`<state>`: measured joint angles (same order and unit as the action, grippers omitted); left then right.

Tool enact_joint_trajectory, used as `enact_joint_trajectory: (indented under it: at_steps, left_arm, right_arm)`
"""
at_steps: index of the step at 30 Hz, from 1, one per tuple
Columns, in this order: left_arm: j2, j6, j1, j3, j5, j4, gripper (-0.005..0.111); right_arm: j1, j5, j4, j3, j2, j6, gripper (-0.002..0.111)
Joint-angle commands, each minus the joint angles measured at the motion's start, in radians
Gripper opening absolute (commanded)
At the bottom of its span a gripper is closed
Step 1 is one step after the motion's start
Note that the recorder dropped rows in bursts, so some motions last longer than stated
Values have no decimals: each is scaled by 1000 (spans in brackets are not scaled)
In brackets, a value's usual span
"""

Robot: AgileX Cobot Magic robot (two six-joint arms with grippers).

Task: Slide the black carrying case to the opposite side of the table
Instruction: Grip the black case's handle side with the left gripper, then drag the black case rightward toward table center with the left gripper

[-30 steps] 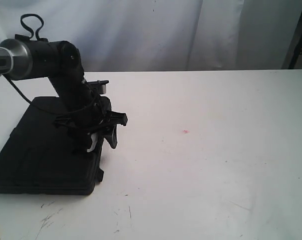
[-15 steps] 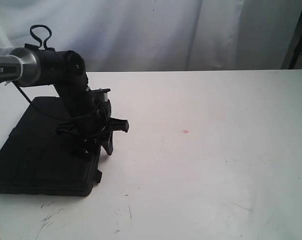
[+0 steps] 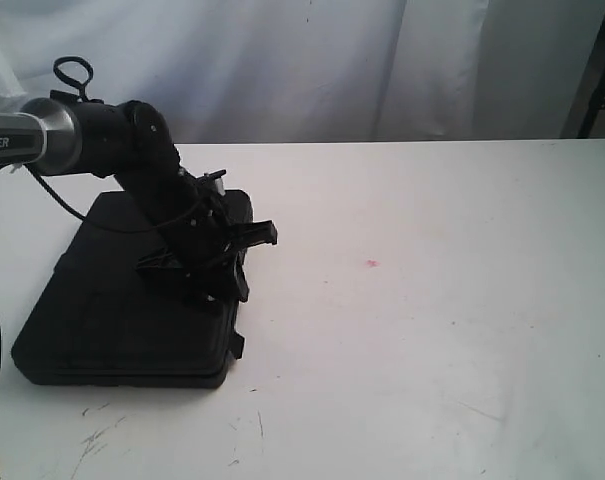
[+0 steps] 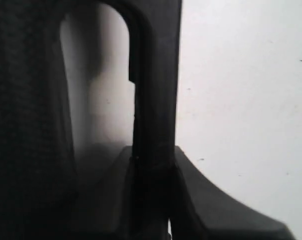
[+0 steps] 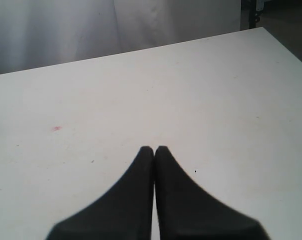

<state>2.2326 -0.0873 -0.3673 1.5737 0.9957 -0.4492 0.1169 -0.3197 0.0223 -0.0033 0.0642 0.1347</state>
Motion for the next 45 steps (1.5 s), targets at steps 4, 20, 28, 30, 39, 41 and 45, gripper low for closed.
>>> enact_joint_trajectory:
  at_steps: [4, 20, 28, 30, 39, 41, 45]
  left_arm:
    - [-11, 80, -19, 1, -31, -243, 0]
    - [-11, 120, -127, 3, -161, -414, 0]
    - [-11, 87, -171, 3, -250, -431, 0]
    - [-11, 87, -173, 3, -262, -431, 0]
    - [-11, 98, -173, 3, -267, -431, 0]
    - [-11, 98, -173, 3, -274, -433, 3]
    - [-11, 98, -173, 3, -289, -461, 12]
  right_arm:
    - [-8, 5, 3, 3, -6, -5, 0]
    - [-8, 5, 3, 3, -6, -5, 0]
    - [-8, 5, 3, 3, -6, -5, 0]
    - [-8, 5, 3, 3, -6, -5, 0]
    - [-8, 5, 3, 3, -6, -5, 0]
    - [-8, 5, 3, 3, -6, -5, 0]
    - [-8, 5, 3, 3, -6, -5, 0]
